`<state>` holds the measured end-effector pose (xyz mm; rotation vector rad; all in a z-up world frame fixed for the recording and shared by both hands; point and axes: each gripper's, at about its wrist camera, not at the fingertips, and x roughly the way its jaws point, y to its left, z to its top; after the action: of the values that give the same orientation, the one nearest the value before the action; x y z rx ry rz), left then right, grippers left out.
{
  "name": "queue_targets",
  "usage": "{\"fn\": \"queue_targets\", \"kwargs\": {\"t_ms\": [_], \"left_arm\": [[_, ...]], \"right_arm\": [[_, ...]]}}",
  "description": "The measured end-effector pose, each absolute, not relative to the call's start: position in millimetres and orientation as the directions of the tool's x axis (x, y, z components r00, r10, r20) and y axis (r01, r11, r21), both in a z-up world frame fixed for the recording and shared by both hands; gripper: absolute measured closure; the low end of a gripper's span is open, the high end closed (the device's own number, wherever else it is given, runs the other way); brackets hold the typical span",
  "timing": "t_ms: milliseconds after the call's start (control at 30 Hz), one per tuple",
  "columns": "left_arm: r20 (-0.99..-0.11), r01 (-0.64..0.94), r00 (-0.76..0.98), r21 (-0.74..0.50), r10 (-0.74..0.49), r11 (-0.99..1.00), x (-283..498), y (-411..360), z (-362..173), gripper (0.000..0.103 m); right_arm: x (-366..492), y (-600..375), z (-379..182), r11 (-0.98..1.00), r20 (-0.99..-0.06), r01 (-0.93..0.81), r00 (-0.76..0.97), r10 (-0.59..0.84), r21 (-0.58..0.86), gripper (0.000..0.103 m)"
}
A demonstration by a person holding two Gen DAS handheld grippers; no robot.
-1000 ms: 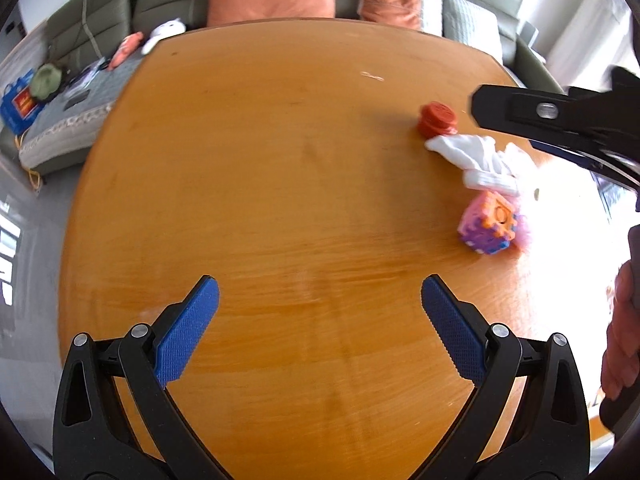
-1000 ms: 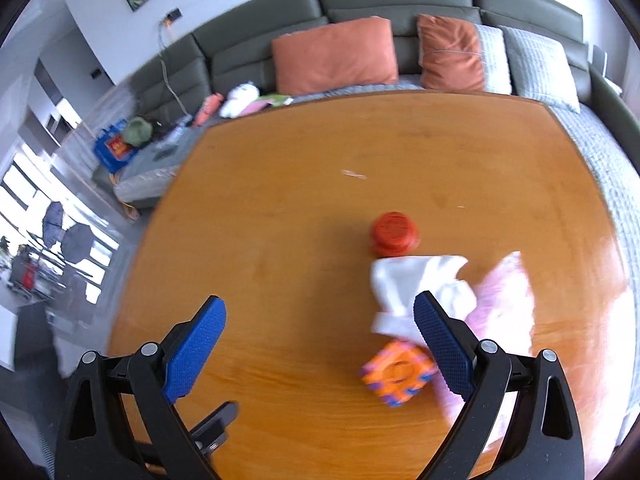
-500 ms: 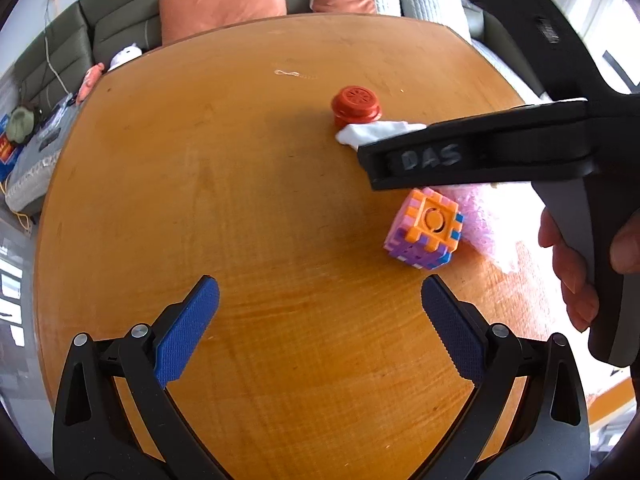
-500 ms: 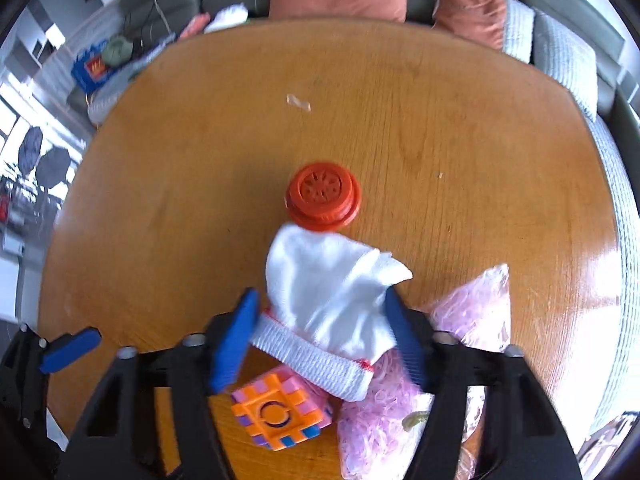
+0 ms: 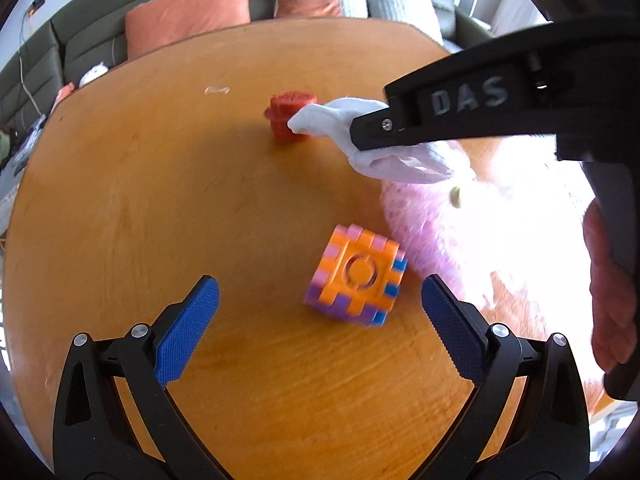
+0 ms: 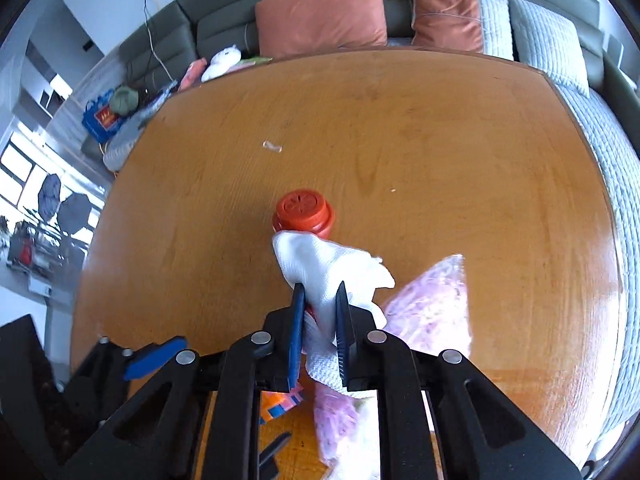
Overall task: Collect trash
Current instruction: 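Grasp the orange toy block with the left gripper while the right gripper grasps the white cloth, then carry the toy block and white cloth over the black bin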
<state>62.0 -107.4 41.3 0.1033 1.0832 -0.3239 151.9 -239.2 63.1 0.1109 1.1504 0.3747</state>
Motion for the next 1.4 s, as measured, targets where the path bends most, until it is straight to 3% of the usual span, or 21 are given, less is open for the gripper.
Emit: {"fn": "queue_targets", "kwargs": {"t_ms": [100, 167, 233, 900, 1400], "left_arm": [[-0.881, 0.325, 0.422, -0.073, -0.214, 0.943, 66.5, -112.9, 35.9, 0.035], [-0.895, 0.324, 0.396, -0.072, -0.204, 0.943, 70.0, -116.6, 28.2, 0.059], [-0.901, 0.321, 0.393, -0.054, -0.185, 0.945, 70.3, -116.1, 22.3, 0.063], [-0.848, 0.229, 0.474, -0.139, -0.235, 0.964, 34.3, -37.2, 64.5, 0.063], [-0.826, 0.086, 0.531, -0.168, -0.188, 0.982, 1.3, 120.1, 82.8, 0.063]], "right_arm": [[153.6, -249.0, 68.7, 0.932, -0.862, -0.220, 0.364, 0.353, 0.289, 0.088], [156.1, -250.0, 72.3, 0.931, -0.859, -0.214, 0.367, 0.358, 0.297, 0.087], [155.7, -250.1, 76.5, 0.929, -0.854, -0.211, 0.372, 0.364, 0.304, 0.087], [122.9, -185.4, 115.6, 0.905, -0.812, -0.285, 0.412, 0.414, 0.316, 0.088], [89.1, -26.9, 131.6, 0.855, -0.810, -0.411, 0.353, 0.468, 0.315, 0.088]]}}
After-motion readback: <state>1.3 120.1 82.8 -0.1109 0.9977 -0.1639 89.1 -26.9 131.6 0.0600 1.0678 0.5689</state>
